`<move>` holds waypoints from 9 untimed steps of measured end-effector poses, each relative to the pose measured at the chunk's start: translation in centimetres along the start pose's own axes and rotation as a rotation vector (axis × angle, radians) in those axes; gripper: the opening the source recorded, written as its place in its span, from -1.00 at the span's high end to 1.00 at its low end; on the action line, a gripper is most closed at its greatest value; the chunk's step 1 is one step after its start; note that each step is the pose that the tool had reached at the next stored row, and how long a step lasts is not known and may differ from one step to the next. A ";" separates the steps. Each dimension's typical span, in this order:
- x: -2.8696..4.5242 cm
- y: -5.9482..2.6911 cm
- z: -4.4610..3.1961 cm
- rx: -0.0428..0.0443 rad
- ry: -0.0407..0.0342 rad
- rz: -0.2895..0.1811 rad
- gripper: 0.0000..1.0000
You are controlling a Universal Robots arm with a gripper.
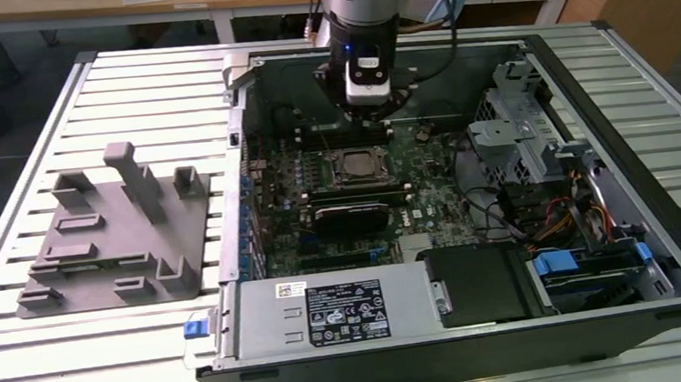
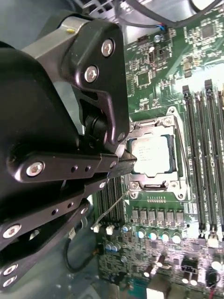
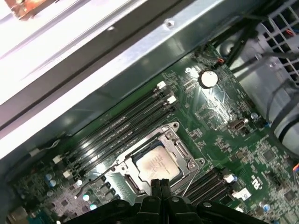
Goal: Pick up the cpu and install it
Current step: 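Install the first cpu locking lever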
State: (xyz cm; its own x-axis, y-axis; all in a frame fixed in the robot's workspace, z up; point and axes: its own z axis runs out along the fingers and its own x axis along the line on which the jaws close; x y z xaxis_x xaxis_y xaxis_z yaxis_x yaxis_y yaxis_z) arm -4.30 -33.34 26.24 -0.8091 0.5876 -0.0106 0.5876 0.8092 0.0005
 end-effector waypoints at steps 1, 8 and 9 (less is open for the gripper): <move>0.00 0.00 0.00 -0.0001 0.0000 -0.014 0.79; 0.00 0.00 0.00 -0.0008 -0.0001 -0.110 0.79; 0.00 0.00 0.00 -0.0010 -0.0001 -0.127 0.79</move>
State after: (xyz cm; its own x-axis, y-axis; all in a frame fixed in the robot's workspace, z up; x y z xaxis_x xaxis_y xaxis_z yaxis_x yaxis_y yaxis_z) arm -4.30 -33.34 26.24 -0.8768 0.4806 -0.0108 0.4807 0.8769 0.0001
